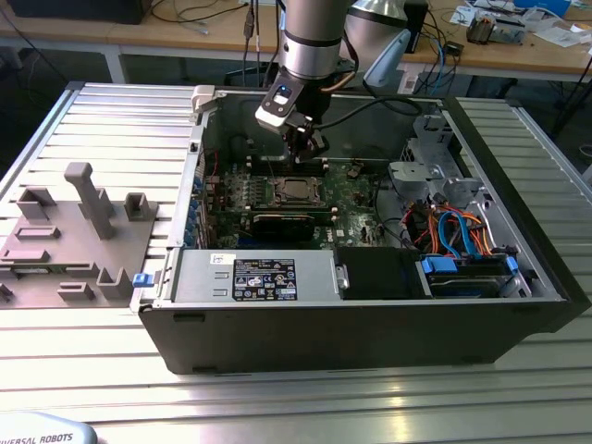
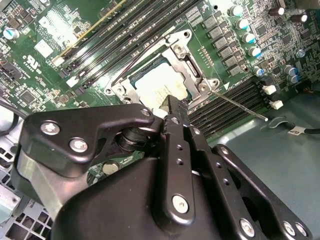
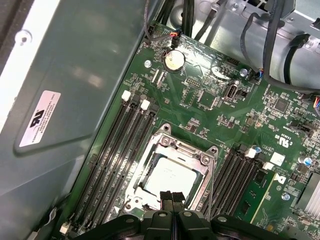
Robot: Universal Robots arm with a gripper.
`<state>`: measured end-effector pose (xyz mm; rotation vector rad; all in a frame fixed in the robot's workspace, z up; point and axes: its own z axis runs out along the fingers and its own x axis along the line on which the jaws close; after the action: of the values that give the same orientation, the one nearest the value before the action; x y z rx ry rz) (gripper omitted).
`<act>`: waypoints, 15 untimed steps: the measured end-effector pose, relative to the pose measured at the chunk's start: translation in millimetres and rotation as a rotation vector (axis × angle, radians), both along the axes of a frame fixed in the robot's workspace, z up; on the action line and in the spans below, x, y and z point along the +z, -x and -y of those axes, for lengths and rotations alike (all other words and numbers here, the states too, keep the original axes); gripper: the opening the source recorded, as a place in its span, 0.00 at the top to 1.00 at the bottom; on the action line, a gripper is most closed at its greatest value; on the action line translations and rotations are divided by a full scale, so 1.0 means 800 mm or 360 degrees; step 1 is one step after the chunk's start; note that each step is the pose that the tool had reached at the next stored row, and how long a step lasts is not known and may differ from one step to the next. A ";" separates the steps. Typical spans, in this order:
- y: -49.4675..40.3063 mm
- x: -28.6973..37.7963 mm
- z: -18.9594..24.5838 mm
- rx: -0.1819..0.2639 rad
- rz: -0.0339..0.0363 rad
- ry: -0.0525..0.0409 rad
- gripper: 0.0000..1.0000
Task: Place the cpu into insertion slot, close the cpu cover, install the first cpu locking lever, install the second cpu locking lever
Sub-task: 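Install the first cpu locking lever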
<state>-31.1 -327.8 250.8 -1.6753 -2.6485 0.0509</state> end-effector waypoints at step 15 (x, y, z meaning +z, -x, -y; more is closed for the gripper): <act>0.000 0.0000 0.0000 0.0018 0.0000 0.0000 0.89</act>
<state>-31.1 -327.8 250.8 -1.6606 -2.6579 0.0510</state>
